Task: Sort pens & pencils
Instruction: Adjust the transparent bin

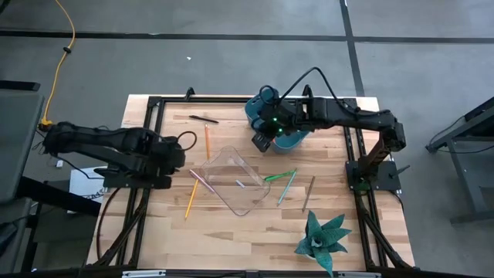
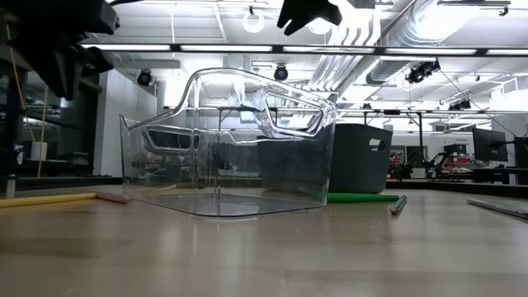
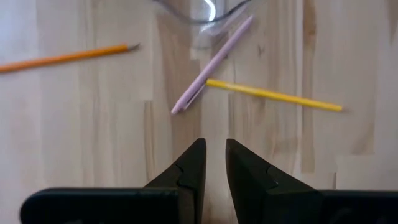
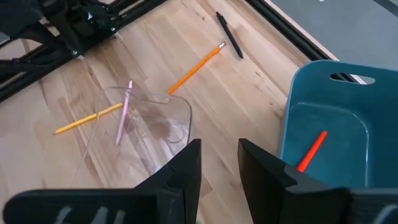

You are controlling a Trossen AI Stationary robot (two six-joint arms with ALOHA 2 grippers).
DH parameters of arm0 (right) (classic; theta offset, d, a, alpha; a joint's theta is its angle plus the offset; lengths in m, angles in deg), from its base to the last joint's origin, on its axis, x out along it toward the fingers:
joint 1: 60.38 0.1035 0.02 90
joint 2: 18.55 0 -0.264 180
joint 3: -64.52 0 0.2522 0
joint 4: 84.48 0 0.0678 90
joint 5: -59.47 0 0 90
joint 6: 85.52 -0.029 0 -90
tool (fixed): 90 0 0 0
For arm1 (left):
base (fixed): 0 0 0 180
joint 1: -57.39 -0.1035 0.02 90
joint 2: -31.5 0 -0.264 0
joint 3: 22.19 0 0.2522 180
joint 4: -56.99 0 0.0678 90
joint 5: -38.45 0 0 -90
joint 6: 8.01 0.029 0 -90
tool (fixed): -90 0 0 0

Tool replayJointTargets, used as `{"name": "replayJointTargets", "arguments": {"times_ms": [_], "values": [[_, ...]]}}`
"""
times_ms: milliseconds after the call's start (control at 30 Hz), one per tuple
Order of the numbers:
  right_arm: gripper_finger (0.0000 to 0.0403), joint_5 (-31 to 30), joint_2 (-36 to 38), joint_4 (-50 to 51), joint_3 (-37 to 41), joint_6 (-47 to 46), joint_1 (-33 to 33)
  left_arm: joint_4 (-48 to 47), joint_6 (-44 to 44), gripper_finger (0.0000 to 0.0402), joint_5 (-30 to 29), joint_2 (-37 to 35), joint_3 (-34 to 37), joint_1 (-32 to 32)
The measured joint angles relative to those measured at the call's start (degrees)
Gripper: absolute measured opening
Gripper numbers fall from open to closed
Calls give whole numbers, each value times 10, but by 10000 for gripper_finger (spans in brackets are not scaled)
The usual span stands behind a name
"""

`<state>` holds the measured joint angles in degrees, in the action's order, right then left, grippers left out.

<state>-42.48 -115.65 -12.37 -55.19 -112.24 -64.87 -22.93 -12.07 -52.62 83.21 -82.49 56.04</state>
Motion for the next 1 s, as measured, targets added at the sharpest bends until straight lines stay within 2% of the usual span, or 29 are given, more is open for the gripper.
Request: {"name": "replayJointTargets", "arguments": {"times_ms": [467, 800, 1000], "values": [[97, 0, 0, 14, 0, 9, 17, 34, -34, 51, 2, 6, 43, -1], [97, 0, 0, 14, 0, 13, 17, 93, 31, 51, 0, 7, 98, -1], [97, 0, 0, 14, 0, 13, 17, 112, 54, 51, -11, 7, 104, -1]]}}
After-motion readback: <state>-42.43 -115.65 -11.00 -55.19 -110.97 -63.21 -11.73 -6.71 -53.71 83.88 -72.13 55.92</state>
